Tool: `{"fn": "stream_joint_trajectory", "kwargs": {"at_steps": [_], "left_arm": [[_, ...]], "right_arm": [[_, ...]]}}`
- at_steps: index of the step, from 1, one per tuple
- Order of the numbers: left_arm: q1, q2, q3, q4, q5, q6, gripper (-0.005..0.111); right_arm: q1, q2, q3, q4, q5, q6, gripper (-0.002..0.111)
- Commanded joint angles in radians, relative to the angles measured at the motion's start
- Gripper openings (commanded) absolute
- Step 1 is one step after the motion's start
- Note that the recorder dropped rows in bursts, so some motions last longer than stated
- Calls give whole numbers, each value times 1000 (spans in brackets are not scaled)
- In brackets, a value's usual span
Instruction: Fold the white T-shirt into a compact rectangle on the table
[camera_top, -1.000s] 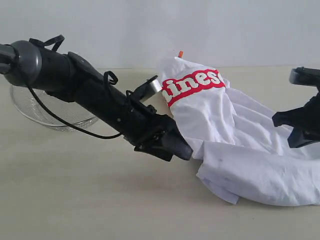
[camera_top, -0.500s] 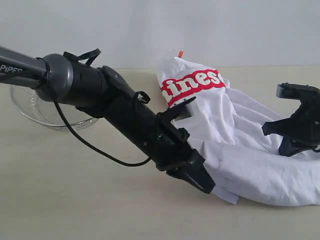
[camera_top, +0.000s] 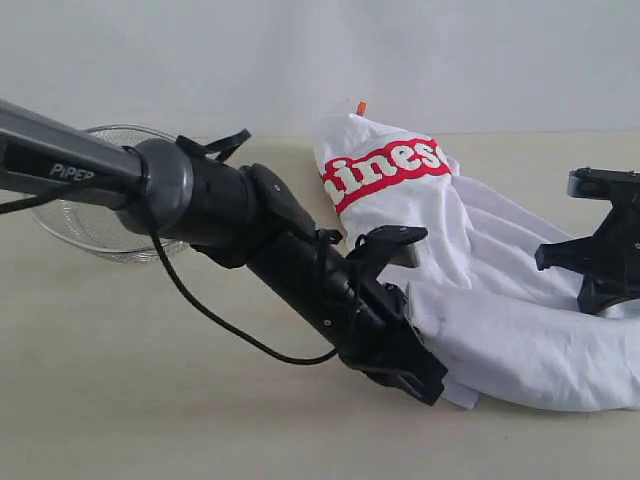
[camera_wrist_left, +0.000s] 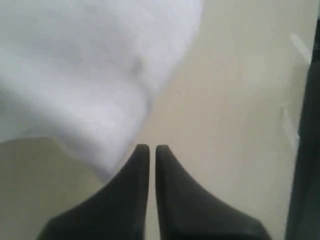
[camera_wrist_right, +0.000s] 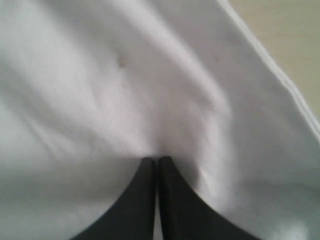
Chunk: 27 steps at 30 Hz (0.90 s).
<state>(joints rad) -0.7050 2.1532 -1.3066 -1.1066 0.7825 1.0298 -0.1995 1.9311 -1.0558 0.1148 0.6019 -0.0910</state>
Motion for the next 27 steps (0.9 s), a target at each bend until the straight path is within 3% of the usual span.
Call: {"fn": "stream_joint_trajectory", "kwargs": {"at_steps": [1,6,16,27], "left_arm": [[-25,9,-25,31,-119,-17,4],[-28,40,-74,33,-149,-22,4],[-28,88,-139,35,34,-126,4],[-50,88,-143,51,25,-173,4]], "right_arm": [[0,1,-4,-23,9,7,0],[0,1,-4,-21,7,7,0],[0,1,-4,-21,3,7,0],[0,1,-4,-19,-8,7,0]]}}
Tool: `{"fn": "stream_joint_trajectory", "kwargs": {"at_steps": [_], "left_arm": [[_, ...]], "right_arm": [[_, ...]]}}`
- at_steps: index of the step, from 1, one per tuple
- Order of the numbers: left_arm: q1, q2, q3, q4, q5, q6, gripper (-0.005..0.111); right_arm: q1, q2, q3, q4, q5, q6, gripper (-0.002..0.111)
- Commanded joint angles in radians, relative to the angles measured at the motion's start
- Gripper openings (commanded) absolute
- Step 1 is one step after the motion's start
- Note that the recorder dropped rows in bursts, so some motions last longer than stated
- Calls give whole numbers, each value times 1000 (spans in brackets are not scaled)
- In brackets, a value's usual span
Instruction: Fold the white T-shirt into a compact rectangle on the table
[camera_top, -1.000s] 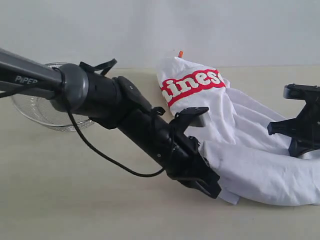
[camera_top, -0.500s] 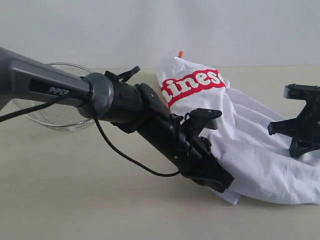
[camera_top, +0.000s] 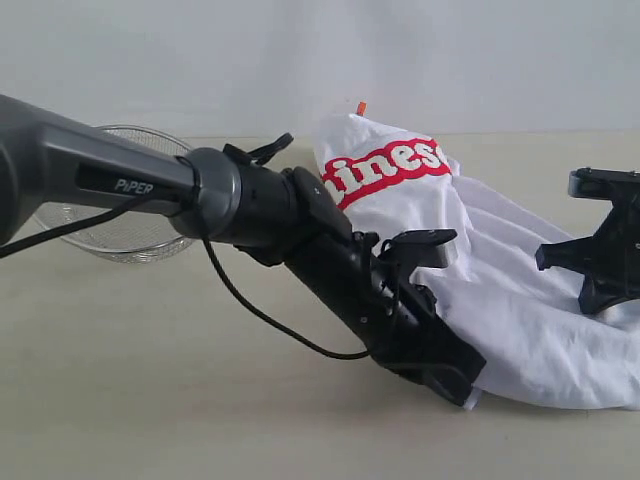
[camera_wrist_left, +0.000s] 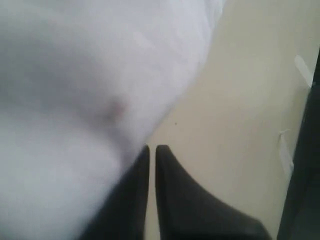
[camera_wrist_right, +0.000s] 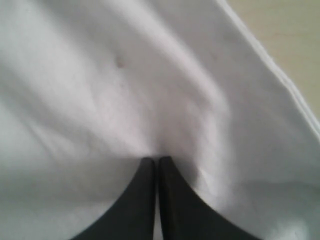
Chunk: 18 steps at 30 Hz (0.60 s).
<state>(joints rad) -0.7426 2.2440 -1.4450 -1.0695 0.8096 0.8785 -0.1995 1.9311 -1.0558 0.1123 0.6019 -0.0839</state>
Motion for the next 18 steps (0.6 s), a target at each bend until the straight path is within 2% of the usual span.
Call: {"fn": "stream_joint_trajectory", "kwargs": {"at_steps": [1,9,18], "left_arm": [[-15,-3,-5,26,-14,-23,4],[-23,8,-15,88,-159,-39,4],[-55,60,-54,116,-132,-73,4]], "right_arm": [[0,1,-4,-16,-12,-1,0],[0,1,-4,-14,-5,-1,0],[0,1,-4,-14,2,-1,0]]}}
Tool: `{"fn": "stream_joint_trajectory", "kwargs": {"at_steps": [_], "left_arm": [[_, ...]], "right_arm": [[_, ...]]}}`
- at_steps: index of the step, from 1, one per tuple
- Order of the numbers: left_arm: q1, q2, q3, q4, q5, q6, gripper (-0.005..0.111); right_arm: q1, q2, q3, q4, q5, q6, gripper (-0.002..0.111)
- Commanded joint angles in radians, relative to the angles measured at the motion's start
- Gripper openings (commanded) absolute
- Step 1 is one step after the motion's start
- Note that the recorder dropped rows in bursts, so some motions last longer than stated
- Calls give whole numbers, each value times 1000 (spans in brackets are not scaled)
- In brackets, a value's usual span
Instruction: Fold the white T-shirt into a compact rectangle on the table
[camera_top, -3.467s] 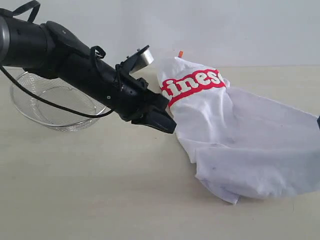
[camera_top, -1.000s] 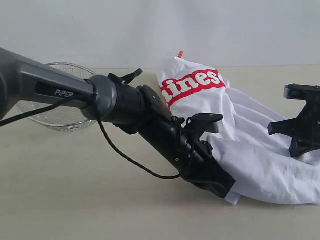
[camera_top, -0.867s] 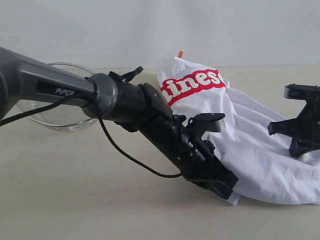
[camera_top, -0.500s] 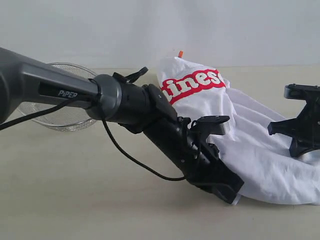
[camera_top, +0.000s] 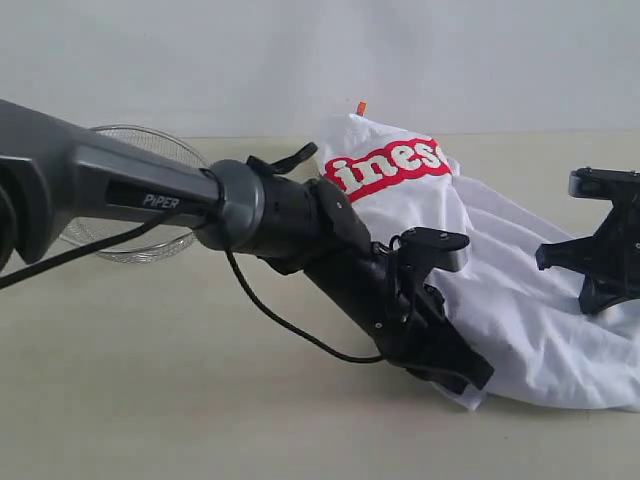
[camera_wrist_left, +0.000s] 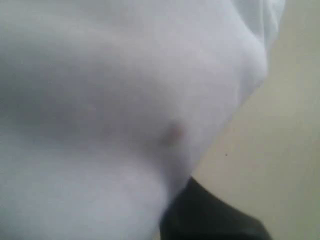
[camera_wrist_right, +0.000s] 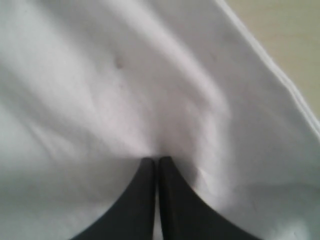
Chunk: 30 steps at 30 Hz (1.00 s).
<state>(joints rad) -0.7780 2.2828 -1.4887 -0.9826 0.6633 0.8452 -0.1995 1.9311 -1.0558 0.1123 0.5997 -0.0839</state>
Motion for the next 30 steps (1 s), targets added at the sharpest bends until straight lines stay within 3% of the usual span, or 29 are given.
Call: {"fn": "stream_joint_trajectory", "kwargs": {"at_steps": [1,7,11,20,30], "left_arm": [[-22,26,-10,93,15,-82,4],[-22,21,-12,543,34,-434,4],[-14,2,-12,716,97,-536,4],[119,-79,99,768,202,-536,4],[173,-264,237,841,148,-588,4]], "right_arm": [[0,1,-4,-14,4,-3,0],[0,1,-4,-44,-2,-5,0],[0,1,-4,-74,10,-5,0],[0,1,-4,-112,106,-5,0],[-109,1,-4,-119,262,5,0]]}}
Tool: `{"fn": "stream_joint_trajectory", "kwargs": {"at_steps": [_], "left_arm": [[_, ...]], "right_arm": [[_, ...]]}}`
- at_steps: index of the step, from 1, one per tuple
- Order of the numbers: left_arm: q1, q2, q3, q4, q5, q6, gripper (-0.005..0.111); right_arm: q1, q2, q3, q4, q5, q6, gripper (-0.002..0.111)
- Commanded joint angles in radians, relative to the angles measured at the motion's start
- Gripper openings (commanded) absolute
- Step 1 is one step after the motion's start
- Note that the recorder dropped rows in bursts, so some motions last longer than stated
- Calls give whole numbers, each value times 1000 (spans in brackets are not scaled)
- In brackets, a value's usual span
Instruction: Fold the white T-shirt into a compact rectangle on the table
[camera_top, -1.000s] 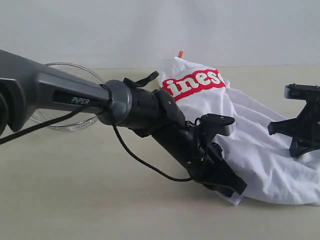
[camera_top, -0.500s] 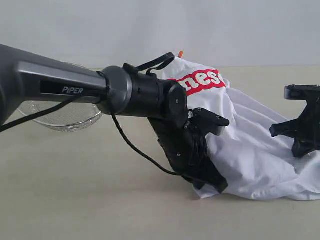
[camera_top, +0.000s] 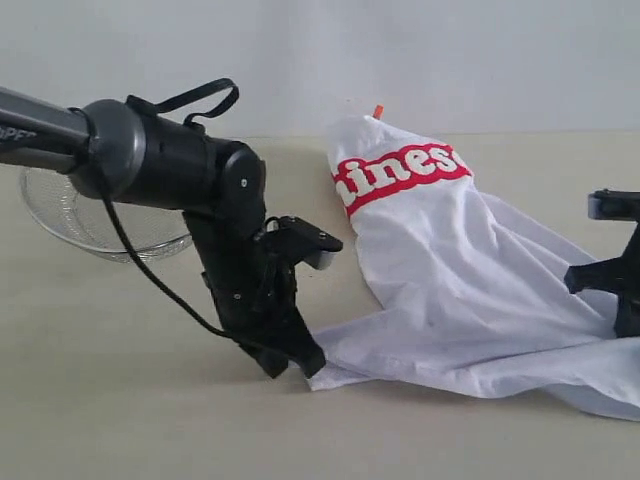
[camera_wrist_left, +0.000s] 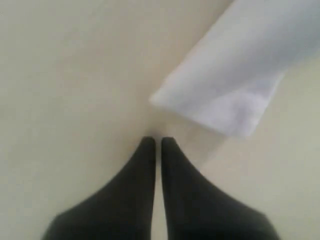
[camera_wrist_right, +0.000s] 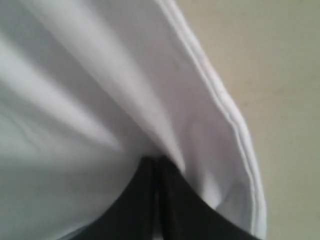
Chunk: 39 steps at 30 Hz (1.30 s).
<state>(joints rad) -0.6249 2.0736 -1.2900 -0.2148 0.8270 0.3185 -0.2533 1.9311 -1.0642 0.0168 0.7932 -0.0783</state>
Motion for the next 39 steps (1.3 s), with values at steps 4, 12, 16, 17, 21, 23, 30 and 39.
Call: {"fn": "stream_joint_trajectory", "kwargs": {"at_steps": [4,12,16,17,21,23,30,39], "left_arm": [[37,-89,87,172,-25,-130,4],[44,-142,90,19,-163,22,4],[46,-142,72,-187,-198,169,4],[48,-142,67,-230,-234,194,4],[89,-131,59,-319,-304,273,4],[124,-109,37,-352,-304,273,4],[197,-64,-25,-480,-181,320,4],[312,-101,-25,-476,-110,320,4]], "right_arm": [[-66,1,5,-3,86,-10,0],[-64,-48,5,417,99,-372,0],[-64,-132,5,512,92,-472,0],[-64,-150,5,512,87,-470,0],[-57,-163,5,531,65,-461,0],[-23,-157,5,558,45,-543,0],[206,-142,-67,636,-253,-633,5],[378,11,-325,514,-285,-493,63]]}}
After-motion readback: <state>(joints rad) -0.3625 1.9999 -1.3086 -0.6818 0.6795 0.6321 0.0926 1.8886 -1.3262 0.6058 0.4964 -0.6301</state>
